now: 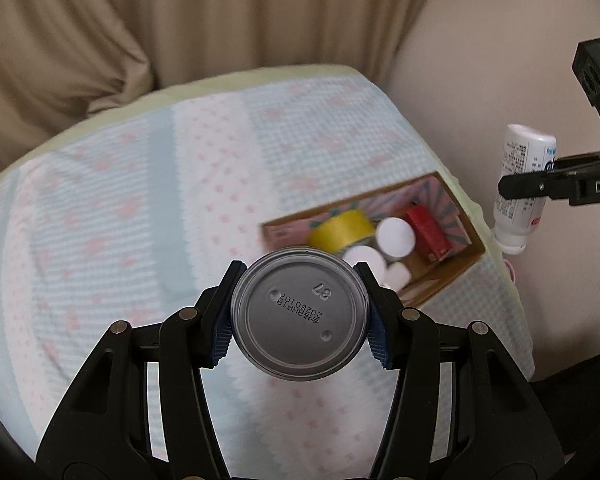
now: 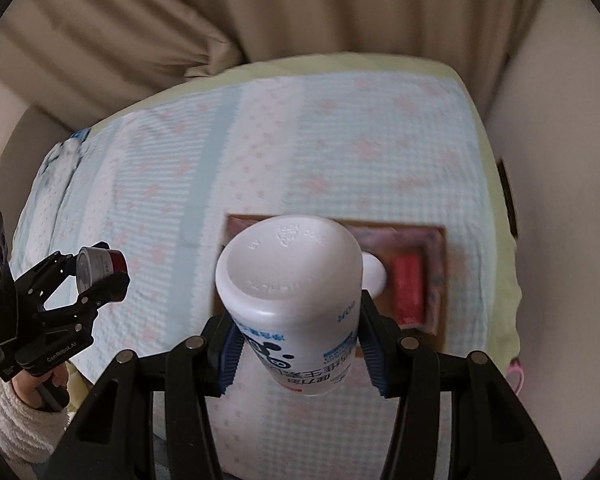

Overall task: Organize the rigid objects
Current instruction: 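Lift and carry the silver tin and white pill bottle over the box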

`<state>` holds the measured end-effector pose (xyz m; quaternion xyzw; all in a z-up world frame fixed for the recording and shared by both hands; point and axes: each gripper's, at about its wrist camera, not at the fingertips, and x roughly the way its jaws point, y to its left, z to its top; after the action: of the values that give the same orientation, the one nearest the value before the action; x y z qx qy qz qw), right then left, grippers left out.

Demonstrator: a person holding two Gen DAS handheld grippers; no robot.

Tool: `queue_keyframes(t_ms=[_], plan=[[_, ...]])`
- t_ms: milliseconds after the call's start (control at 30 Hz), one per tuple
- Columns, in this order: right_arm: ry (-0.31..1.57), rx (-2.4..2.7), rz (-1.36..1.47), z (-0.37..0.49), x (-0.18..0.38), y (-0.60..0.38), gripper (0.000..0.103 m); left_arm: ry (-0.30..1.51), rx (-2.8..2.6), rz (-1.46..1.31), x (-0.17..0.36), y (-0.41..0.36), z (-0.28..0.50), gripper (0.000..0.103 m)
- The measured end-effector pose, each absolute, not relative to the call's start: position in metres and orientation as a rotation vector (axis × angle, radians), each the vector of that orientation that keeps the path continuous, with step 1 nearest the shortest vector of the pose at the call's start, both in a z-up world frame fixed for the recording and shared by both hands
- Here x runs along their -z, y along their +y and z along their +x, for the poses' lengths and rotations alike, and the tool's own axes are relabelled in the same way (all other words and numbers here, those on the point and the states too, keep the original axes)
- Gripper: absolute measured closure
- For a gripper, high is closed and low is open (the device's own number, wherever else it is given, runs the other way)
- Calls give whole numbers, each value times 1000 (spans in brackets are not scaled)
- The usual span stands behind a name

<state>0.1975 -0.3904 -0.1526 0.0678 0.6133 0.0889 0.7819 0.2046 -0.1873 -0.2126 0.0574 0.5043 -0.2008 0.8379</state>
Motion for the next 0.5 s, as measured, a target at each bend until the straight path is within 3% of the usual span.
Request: queue_keyframes(t_ms=[500], plan=[[1424, -64, 396, 208, 260, -470, 55, 1261, 402, 203, 326, -264, 242, 52]])
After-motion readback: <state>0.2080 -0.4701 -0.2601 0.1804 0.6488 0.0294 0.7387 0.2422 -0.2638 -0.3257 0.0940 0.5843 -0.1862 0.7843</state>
